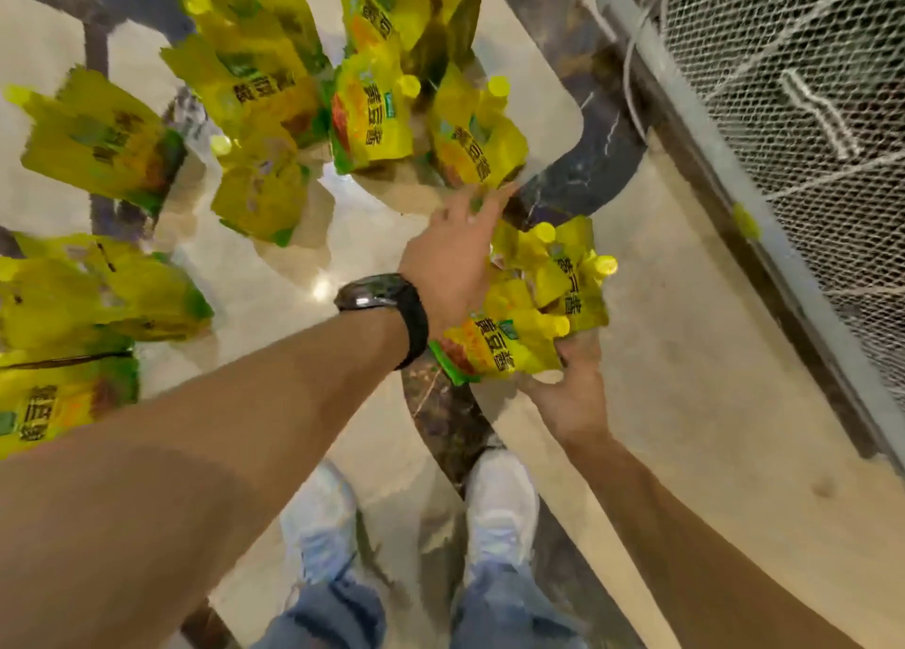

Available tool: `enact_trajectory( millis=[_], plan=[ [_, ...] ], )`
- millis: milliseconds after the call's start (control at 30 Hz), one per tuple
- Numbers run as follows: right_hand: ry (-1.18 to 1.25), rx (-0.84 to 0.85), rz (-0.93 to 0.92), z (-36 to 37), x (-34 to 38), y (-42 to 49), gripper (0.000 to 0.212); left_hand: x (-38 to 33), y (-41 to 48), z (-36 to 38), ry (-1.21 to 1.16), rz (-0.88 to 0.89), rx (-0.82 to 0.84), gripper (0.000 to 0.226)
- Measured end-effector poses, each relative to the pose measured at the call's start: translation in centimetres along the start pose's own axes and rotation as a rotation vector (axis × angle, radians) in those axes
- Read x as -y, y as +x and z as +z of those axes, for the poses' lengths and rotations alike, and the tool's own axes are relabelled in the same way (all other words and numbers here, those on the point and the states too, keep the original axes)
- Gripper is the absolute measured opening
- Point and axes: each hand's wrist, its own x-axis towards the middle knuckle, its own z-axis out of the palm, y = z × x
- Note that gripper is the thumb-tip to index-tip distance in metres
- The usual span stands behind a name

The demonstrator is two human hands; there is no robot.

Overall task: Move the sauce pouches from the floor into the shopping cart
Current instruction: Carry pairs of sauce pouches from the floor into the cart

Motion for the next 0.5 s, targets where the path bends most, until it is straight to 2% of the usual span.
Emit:
enact_trajectory(
  millis=[67,167,200,333,400,433,500],
  plan=[
    [0.11,-0.035,-0.001,1.5,-1.4,1.1,0.045,-0.8,3.0,2.0,0.02,0.1,0.017,0.076],
    [0.148,-0.083,0.025,2.0,-2.5,2.2,0.041,-0.8,5.3,3.3,0.116,0.156,-0.012,0.033],
    [0.117,-0.073,0.012,1.9,-2.7,2.3,0.037,-0.2,5.5,3.0,0.116,0.18,-0.026,0.025],
    [-0.061,-0.031,-0.232,1.6,-2.0,1.0,0.016,3.8,4.5,-0.2,0.056,0.392,-0.01,0.006],
    [-0.125,-0.031,-0.316,1.5,-1.5,-0.2,0.007,6.2,3.3,-1.8,0.124,0.491,0.041,0.009],
    [-0.156,-0.016,-0.355,1.4,-1.5,-0.7,0.005,7.2,2.9,-2.5,0.163,0.52,0.075,0.001],
    [-0.198,0.038,-0.417,1.0,-1.5,-1.2,0.024,8.6,2.1,-4.1,0.247,0.538,0.15,0.015]
  ],
)
